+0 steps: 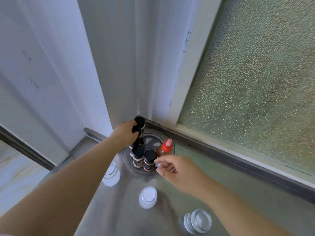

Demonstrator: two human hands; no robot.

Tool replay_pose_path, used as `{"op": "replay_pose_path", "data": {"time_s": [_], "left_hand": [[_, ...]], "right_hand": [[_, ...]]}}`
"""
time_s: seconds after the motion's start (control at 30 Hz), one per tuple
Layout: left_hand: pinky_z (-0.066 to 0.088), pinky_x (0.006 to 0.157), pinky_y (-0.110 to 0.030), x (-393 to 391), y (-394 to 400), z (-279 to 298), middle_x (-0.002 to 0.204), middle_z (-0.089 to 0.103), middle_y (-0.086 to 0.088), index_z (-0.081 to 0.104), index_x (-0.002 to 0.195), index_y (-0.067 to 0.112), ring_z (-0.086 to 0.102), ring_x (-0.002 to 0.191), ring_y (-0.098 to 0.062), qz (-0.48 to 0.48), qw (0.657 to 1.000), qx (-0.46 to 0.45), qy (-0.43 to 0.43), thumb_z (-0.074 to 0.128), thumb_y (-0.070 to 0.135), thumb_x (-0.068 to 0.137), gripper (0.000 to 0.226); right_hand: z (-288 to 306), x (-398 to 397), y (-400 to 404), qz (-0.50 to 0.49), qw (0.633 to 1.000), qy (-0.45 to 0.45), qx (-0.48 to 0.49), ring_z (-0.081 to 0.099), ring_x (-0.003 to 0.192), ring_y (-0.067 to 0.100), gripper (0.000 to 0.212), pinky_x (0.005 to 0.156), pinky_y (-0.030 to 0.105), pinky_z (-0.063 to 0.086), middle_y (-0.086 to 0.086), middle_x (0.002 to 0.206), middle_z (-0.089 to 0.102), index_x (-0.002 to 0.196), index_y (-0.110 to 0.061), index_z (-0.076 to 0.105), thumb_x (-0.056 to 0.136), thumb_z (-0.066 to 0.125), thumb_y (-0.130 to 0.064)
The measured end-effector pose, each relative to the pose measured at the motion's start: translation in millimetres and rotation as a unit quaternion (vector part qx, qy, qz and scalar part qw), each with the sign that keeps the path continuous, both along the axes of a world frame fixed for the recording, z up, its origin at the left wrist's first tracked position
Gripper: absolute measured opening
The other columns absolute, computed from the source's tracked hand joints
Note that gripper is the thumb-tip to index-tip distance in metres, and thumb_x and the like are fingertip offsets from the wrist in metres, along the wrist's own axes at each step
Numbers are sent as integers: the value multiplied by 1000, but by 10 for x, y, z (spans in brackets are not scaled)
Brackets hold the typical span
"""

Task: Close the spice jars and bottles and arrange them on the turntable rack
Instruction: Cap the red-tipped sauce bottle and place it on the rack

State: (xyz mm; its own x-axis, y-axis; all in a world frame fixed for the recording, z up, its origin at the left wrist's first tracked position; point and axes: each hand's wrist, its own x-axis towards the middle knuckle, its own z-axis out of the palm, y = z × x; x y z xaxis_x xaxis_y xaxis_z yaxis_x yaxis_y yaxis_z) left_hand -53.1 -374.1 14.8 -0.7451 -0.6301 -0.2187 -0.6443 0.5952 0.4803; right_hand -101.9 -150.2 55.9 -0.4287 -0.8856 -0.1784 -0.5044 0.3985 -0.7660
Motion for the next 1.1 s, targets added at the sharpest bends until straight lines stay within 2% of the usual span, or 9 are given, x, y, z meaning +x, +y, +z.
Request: {"op": "replay_pose_path", "data": {"time_s": [0.23,0.5,0.67,0.77,0.83,0.9,0.97,1.03,1.1], "left_hand": [[46,68,-33,-18,76,44,103,60,-10,48,111,15,54,84,-24,18,1000,-16,9,59,33,81,37],[47,59,-35,-181,271,27,84,53,-11,48,99,9,52,73,-27,51,996,-66,38,60,17,77,27],[49,61,-36,-156,270,6,89,53,-10,48,101,12,53,75,-27,37,998,-48,5,63,24,78,30],[54,76,-42,-111,303,22,109,50,-12,48,112,15,55,88,-31,42,998,-35,4,62,34,80,40],[51,82,-44,-10,405,78,117,44,-13,48,118,14,49,103,-34,49,993,-90,50,59,34,82,42],[48,83,-44,140,629,152,113,49,-15,54,113,10,49,104,-36,6,968,-189,163,54,28,83,35],[48,74,-36,314,976,173,97,59,-14,59,101,8,56,88,-33,-109,935,-201,272,49,24,78,29],[47,68,-28,473,1374,74,91,63,-8,58,96,12,58,79,-23,-233,925,-123,273,47,23,75,26],[51,66,-25,576,1724,-60,97,64,-2,55,103,18,60,81,-15,-270,940,-31,207,42,30,74,34]], "right_hand": [[-71,58,39,12,1000,8,16,53,70,-10,27,69,6,42,-17,79,58,114,-26,62,87,58,-30],[-125,-46,296,-8,999,22,29,53,71,-8,26,69,5,42,-13,86,61,113,-29,62,87,58,-31],[-154,-87,414,-8,999,31,39,55,75,-4,28,75,12,45,-12,92,65,115,-29,60,88,57,-33],[-156,-115,522,4,997,46,62,58,83,4,30,81,22,49,-8,99,66,118,-28,58,88,56,-33],[-168,-134,639,23,993,73,88,58,90,8,34,84,25,49,-9,105,63,121,-27,56,87,56,-34],[-194,-133,788,51,985,109,127,56,99,9,42,90,27,46,-9,113,58,125,-27,52,85,58,-40],[-238,-102,942,73,977,126,154,53,106,9,48,95,27,42,-7,118,55,127,-27,50,83,59,-44],[-274,-64,1071,76,976,126,163,52,109,11,49,95,27,41,-5,120,54,127,-25,50,83,60,-44],[-301,-50,1168,56,978,120,158,54,108,11,47,94,26,42,-5,119,55,127,-25,51,83,59,-41]]}}
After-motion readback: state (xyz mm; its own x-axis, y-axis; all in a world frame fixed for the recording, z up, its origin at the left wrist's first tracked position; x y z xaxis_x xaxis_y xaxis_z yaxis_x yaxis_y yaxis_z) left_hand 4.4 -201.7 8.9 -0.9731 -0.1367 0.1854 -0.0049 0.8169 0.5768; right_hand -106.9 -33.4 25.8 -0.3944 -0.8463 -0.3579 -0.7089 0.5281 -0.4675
